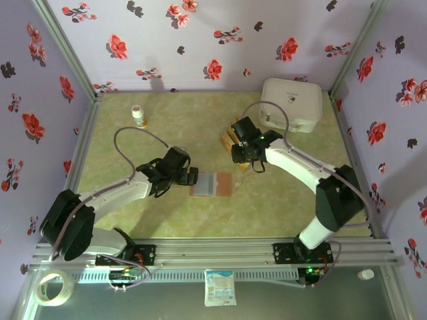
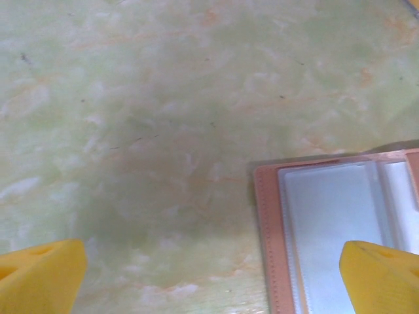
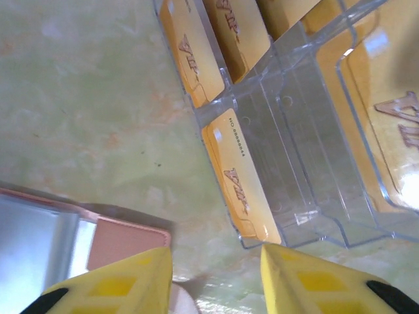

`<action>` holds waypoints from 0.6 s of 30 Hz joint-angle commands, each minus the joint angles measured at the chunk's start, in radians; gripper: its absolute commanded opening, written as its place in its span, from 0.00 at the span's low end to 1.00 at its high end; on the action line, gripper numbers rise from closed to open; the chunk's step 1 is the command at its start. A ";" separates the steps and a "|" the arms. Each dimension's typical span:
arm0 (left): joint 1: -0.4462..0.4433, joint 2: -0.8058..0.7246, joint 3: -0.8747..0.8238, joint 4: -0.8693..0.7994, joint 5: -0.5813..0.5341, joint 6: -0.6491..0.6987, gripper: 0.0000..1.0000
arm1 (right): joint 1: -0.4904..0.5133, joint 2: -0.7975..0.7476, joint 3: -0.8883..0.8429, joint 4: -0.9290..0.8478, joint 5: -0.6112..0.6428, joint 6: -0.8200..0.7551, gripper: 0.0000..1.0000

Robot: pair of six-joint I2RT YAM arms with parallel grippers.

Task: Put the credit cards into the card holder
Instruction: Pick up the credit card from the storage box.

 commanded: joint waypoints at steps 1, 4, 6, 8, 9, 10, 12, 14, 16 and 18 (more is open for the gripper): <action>0.019 -0.039 -0.030 -0.024 -0.015 -0.019 1.00 | -0.011 0.057 0.065 -0.074 0.061 -0.071 0.38; 0.029 -0.052 -0.043 -0.024 -0.010 -0.017 1.00 | -0.019 0.103 0.091 -0.079 0.078 -0.081 0.38; 0.033 -0.057 -0.047 -0.024 -0.008 -0.017 1.00 | -0.027 0.131 0.106 -0.085 0.087 -0.087 0.38; 0.035 -0.057 -0.052 -0.023 -0.005 -0.016 1.00 | -0.034 0.155 0.117 -0.087 0.084 -0.093 0.38; 0.037 -0.057 -0.053 -0.023 -0.005 -0.016 1.00 | -0.035 0.167 0.121 -0.086 0.082 -0.097 0.38; 0.038 -0.057 -0.053 -0.022 -0.005 -0.016 1.00 | -0.036 0.175 0.123 -0.086 0.080 -0.099 0.38; 0.039 -0.057 -0.055 -0.020 -0.003 -0.014 1.00 | -0.037 0.195 0.129 -0.088 0.076 -0.104 0.37; 0.042 -0.055 -0.054 -0.018 0.000 -0.012 1.00 | -0.039 0.210 0.133 -0.087 0.070 -0.108 0.36; 0.043 -0.054 -0.055 -0.018 0.001 -0.011 1.00 | -0.040 0.226 0.134 -0.084 0.062 -0.111 0.35; 0.045 -0.053 -0.054 -0.016 0.003 -0.011 1.00 | -0.043 0.239 0.138 -0.083 0.053 -0.113 0.33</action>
